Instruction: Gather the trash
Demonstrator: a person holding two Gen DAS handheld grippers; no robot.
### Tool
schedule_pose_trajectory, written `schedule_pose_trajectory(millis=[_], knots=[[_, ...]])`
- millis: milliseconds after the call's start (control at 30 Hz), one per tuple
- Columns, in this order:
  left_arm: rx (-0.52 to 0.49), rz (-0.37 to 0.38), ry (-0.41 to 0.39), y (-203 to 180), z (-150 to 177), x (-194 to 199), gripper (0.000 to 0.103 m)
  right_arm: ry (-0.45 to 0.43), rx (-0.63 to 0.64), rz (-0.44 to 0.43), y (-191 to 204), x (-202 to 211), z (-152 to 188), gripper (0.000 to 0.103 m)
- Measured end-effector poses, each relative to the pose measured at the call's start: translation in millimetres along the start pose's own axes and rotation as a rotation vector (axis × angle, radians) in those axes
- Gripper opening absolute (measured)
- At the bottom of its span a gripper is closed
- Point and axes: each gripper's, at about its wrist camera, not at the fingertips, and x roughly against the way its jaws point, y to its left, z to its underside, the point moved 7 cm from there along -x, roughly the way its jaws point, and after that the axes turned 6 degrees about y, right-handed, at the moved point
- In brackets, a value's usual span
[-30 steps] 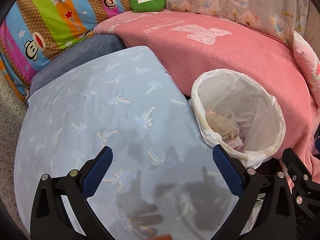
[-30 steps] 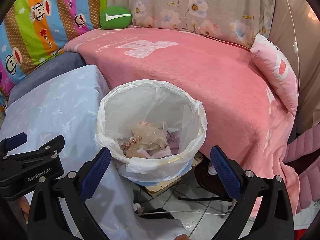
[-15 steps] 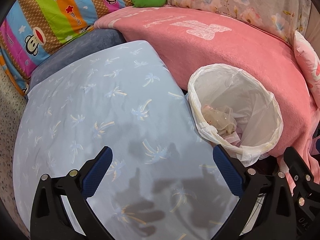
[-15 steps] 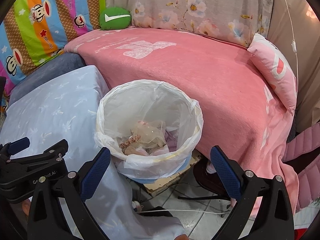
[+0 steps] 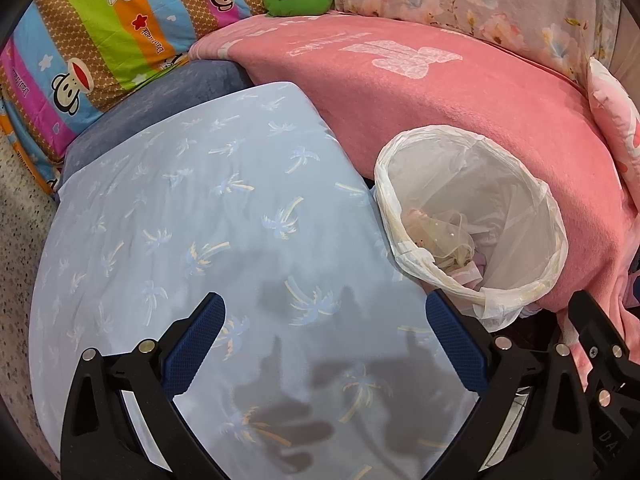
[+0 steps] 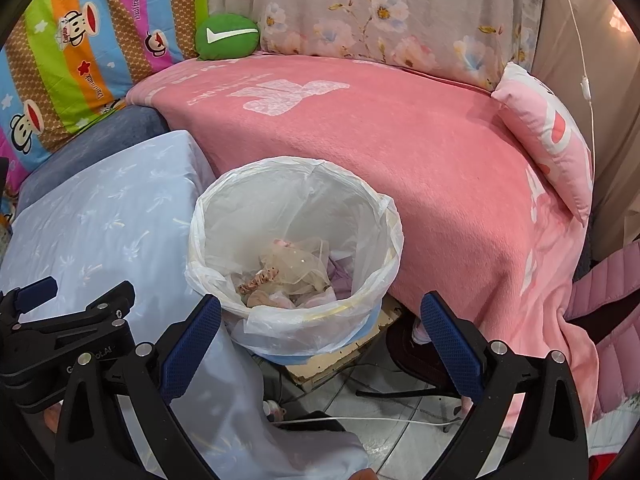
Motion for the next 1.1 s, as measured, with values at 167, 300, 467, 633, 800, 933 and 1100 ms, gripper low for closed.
schedule_pose_trajectory(millis=[167, 300, 467, 633, 800, 933, 1100], knots=[[0.001, -0.001, 0.002, 0.6, 0.3, -0.1, 0.096, 0.001, -0.001, 0.001, -0.5, 0.2, 0.6, 0.097], [0.0, 0.0, 0.002, 0.4, 0.3, -0.2, 0.096, 0.001, -0.001, 0.001, -0.6, 0.2, 0.7, 0.097], [0.0, -0.001, 0.002, 0.4, 0.4, 0.1, 0.096, 0.001, -0.002, 0.001, -0.7, 0.1, 0.5, 0.097], [0.0, -0.002, 0.005, 0.2, 2.1, 0.0, 0.096, 0.001, -0.002, 0.001, -1.2, 0.1, 1.1, 0.097], [0.0, -0.003, 0.008, -0.5, 3.3, 0.0, 0.096, 0.0, -0.003, 0.004, -1.7, 0.0, 2.1, 0.097], [0.001, -0.002, 0.011, 0.2, 4.1, -0.2, 0.096, 0.001, -0.003, 0.003, -1.9, 0.1, 2.2, 0.097], [0.002, -0.004, 0.01, -0.2, 4.3, -0.5, 0.096, 0.0, -0.003, 0.004, -1.8, 0.0, 1.9, 0.097]])
